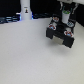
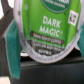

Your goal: Open the kcup holder, insert the kcup into the holder, and close the kcup holder

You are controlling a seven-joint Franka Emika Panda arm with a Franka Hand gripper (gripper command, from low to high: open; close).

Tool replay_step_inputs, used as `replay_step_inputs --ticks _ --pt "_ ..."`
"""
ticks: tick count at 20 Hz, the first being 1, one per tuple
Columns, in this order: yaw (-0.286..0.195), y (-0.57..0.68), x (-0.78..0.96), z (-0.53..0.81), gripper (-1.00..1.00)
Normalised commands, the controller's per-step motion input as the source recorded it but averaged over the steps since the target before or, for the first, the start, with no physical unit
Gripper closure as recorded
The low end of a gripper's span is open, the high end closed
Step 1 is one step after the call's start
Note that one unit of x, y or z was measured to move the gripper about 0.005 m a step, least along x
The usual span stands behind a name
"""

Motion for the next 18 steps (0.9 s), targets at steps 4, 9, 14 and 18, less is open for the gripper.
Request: replay_step_inputs --ticks 4,9,14,18 --pt "-0.021 -0.27 -0.07 0.0 1.0" --pt "0.068 0.02 -0.17 -0.29 1.0" --pt "0.027 -0.05 -0.1 -0.15 1.0" --pt "-0.012 -0.21 0.08 0.08 1.0"
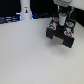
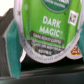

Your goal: Open the kcup holder, insert the kcup into the holder, and close the kcup holder

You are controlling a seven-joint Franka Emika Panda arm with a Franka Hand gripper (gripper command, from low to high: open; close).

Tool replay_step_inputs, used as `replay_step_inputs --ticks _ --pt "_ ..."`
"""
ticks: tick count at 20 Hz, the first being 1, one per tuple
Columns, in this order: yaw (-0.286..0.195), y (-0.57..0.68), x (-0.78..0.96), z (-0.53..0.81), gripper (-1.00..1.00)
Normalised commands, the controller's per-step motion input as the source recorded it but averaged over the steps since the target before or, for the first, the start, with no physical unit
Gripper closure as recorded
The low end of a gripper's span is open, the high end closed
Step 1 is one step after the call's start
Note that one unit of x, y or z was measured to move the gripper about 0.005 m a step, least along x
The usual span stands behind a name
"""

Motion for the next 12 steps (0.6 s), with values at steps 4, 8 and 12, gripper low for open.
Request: replay_step_inputs --ticks 4,8,12 --pt "-0.05 -0.11 0.38 0.02 1.0" --pt "-0.004 0.0 0.14 -0.08 1.0" --pt "0.012 -0.02 -0.03 -0.17 1.0"
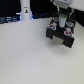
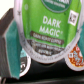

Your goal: Open the kcup holder, insert the kcup into the holder, and close the kcup holder

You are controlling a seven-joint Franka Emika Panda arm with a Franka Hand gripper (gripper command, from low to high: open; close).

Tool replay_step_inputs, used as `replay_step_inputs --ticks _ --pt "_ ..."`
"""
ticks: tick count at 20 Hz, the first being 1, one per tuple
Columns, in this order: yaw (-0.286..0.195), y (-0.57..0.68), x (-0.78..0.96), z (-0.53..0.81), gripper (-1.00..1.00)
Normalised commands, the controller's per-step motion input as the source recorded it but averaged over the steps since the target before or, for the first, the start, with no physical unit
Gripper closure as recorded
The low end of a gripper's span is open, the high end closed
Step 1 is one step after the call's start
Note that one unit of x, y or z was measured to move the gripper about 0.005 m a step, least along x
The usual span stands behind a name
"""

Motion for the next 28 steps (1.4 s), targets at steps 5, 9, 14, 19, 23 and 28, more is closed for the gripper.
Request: replay_step_inputs --ticks 5,9,14,19,23,28 --pt "0.017 0.05 0.0 -0.21 1.0" --pt "0.05 0.03 -0.08 -0.3 1.0" --pt "0.047 0.06 -0.02 -0.23 1.0" --pt "0.065 0.08 0.01 -0.14 -1.0" --pt "0.093 0.1 0.08 0.15 -1.0" --pt "0.101 0.03 0.1 0.26 -1.0"
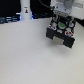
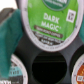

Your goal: Open the kcup holder, insert the kcup into the holder, and close the kcup holder

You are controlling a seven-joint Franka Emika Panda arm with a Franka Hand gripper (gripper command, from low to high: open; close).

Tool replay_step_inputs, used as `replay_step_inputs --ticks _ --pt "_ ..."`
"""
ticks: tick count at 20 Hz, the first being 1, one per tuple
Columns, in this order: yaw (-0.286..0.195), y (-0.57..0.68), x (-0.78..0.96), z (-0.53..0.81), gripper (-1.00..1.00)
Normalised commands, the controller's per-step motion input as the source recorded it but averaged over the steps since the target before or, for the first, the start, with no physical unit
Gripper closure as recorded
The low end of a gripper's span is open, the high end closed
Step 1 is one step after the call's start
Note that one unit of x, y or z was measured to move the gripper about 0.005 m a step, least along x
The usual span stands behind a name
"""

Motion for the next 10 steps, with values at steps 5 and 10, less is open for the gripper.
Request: replay_step_inputs --ticks 5,10 --pt "0.11 -0.14 0.21 0.47 -1.0" --pt "0.071 -0.41 0.44 0.47 -1.0"
